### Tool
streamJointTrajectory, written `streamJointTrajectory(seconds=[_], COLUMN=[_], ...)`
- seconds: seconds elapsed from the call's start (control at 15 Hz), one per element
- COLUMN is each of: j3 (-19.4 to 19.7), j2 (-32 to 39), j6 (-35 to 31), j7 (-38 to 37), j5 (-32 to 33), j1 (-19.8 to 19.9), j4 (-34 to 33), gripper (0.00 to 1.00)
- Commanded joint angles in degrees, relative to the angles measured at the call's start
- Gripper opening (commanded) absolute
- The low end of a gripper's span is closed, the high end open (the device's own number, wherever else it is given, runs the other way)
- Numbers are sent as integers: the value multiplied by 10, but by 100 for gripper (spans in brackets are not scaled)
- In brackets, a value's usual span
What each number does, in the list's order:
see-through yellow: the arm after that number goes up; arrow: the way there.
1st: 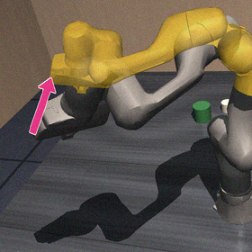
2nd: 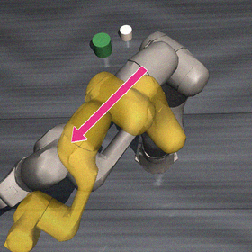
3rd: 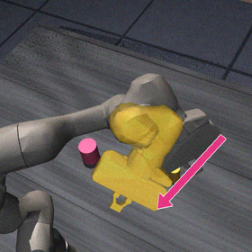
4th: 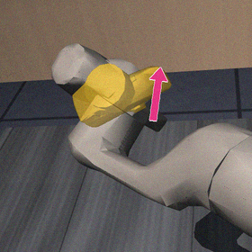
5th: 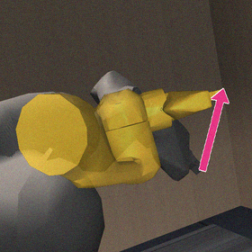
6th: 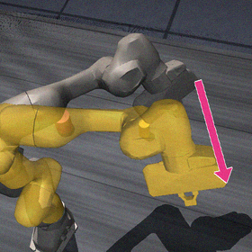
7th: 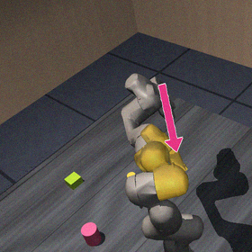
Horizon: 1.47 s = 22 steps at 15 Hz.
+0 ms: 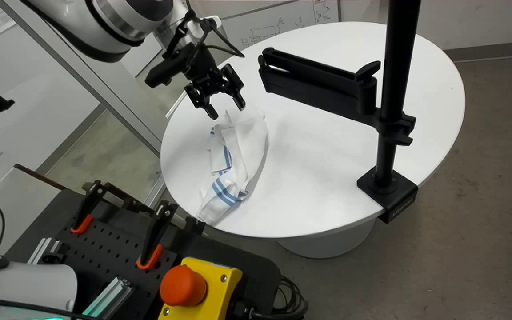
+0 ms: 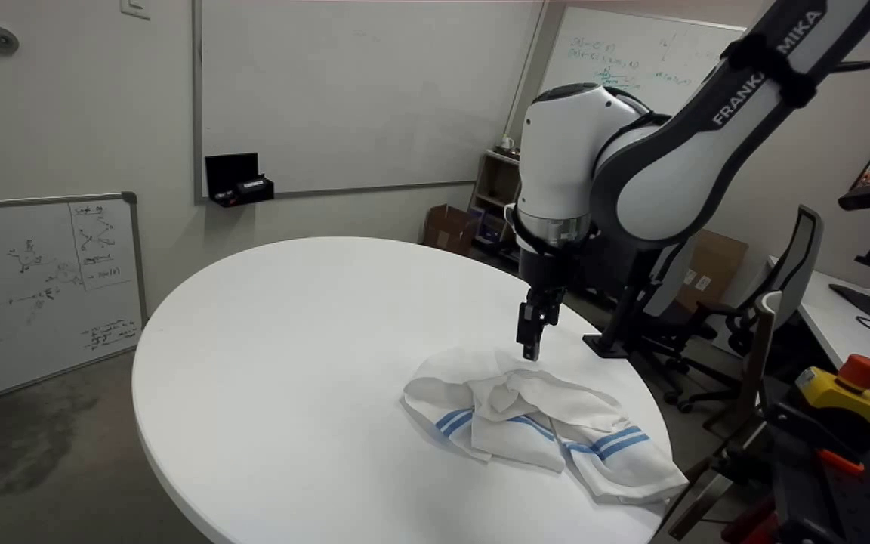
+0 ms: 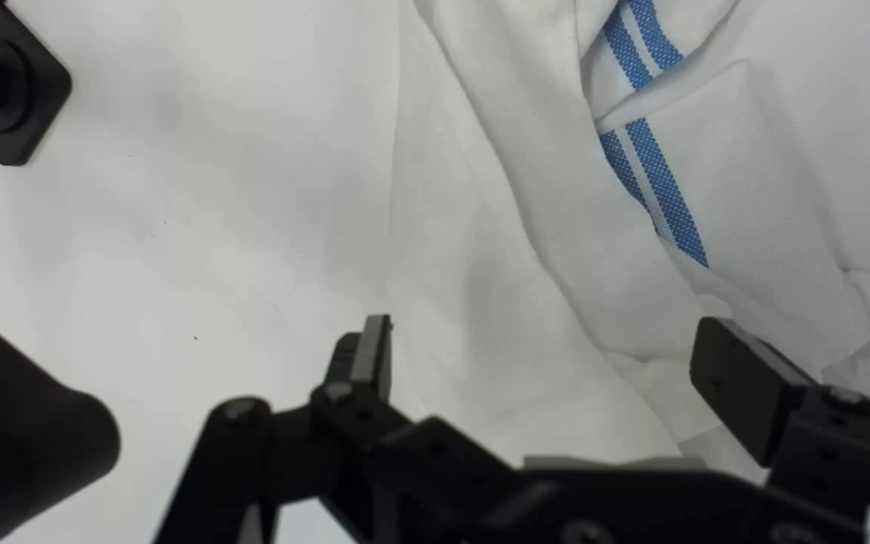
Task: Hang the towel on the black stand
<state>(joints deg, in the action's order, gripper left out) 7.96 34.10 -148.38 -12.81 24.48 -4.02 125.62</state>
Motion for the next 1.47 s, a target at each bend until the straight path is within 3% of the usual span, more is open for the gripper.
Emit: streamJointTrajectory(seconds=[0.0, 0.8, 0.87, 0.93, 1.4], j3=[-6, -8, -8, -8, -9], j2=[52, 109, 111, 112, 116], j6=[6, 21, 20, 20, 18], j7=[54, 95, 95, 95, 95], j5=[-20, -21, -21, -21, -20], j1=[3, -7, -8, -8, -10], j4=[-47, -97, -99, -100, -97], gripper=[100, 100, 90, 74, 26])
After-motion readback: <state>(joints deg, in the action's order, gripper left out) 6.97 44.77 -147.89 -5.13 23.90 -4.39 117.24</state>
